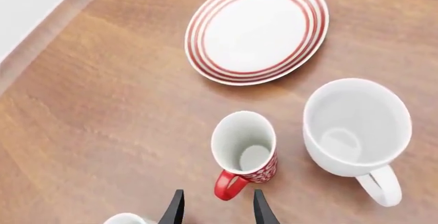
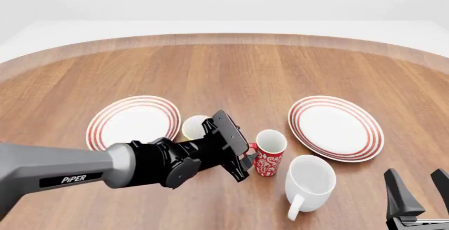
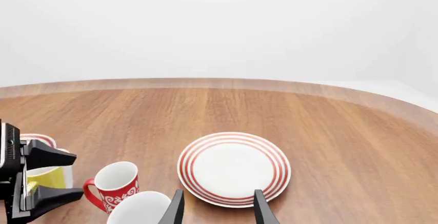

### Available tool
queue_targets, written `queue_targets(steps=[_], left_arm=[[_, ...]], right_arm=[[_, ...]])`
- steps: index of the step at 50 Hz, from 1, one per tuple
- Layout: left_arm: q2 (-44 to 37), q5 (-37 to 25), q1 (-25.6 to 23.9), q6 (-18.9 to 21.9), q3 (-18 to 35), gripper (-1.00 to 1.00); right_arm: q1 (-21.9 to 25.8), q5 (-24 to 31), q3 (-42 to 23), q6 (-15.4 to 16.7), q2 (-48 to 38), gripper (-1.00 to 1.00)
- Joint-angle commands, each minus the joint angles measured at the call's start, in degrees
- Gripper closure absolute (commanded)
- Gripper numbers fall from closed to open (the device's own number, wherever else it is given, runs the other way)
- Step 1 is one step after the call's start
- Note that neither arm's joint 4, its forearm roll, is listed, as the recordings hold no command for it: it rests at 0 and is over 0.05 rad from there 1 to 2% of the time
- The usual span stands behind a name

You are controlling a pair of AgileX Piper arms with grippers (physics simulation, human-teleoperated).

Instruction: Put the red mug on the left plate.

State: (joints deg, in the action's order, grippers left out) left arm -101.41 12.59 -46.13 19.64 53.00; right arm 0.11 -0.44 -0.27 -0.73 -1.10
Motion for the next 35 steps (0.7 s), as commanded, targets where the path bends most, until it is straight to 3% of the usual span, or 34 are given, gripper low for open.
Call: queue_targets(steps=[1, 35], left_arm=[[-1.3, 0.8, 0.4, 0.0, 0.2, -1.0], [-5.9, 4.0, -0.4, -1.9, 0.4, -1.0]], right_arm=[[0.0, 0.0, 0.0, 0.0, 0.0, -1.0], [0.0, 0.0, 0.0, 0.0, 0.0, -1.0]])
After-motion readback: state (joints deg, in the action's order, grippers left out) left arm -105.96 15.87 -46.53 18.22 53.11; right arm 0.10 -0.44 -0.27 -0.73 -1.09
